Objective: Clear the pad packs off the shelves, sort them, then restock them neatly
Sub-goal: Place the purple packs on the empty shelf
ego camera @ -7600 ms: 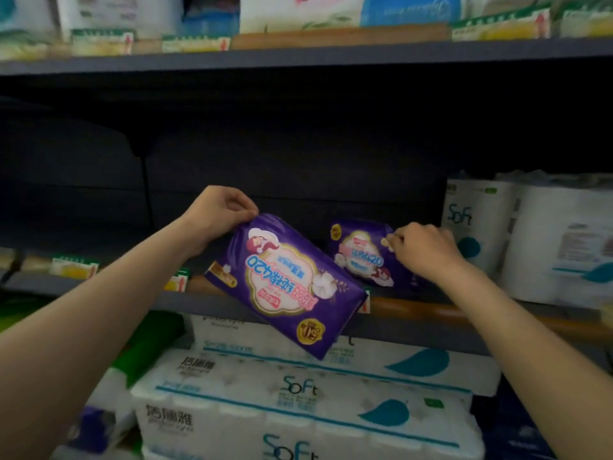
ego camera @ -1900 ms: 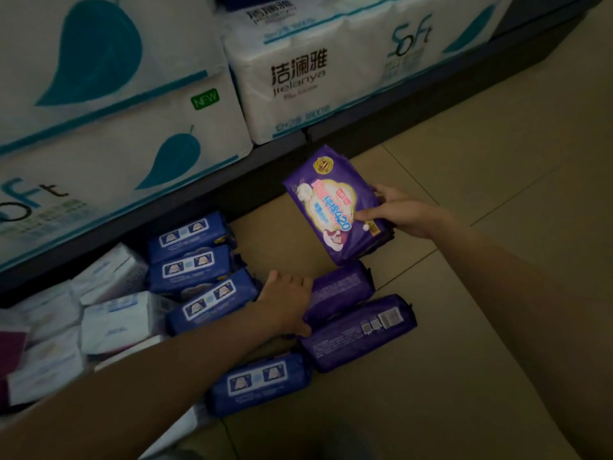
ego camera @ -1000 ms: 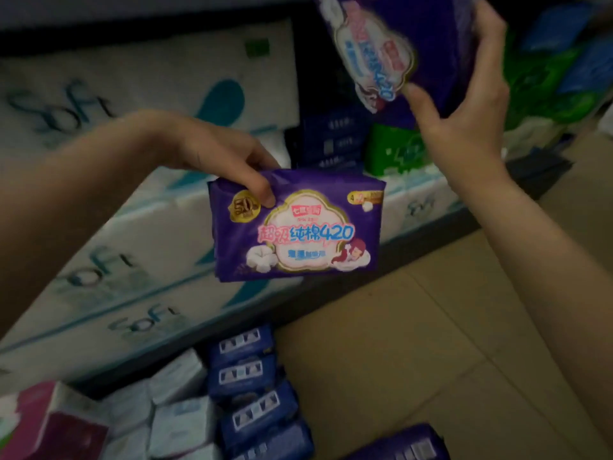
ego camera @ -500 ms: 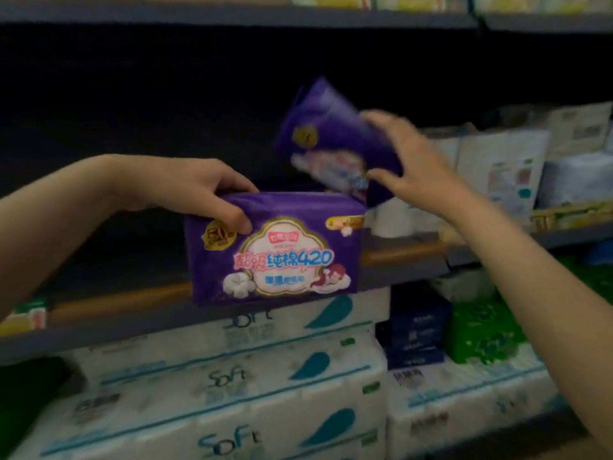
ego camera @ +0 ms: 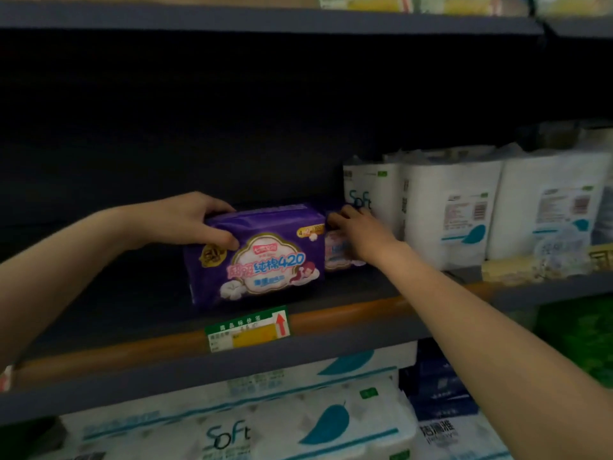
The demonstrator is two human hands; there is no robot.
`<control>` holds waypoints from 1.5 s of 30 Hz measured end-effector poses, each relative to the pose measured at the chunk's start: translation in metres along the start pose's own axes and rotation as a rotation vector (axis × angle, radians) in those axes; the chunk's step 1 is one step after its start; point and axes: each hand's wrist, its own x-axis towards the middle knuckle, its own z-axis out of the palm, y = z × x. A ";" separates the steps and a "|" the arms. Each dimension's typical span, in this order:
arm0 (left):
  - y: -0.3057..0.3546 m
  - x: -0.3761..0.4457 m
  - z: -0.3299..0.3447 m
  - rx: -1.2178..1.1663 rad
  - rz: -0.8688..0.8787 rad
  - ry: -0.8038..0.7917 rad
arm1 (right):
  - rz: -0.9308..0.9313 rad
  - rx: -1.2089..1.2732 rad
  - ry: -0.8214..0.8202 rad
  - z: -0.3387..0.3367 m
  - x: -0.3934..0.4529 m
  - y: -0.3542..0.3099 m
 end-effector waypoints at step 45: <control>0.016 -0.046 0.098 0.369 0.380 0.707 | 0.080 -0.070 0.046 -0.054 -0.130 -0.012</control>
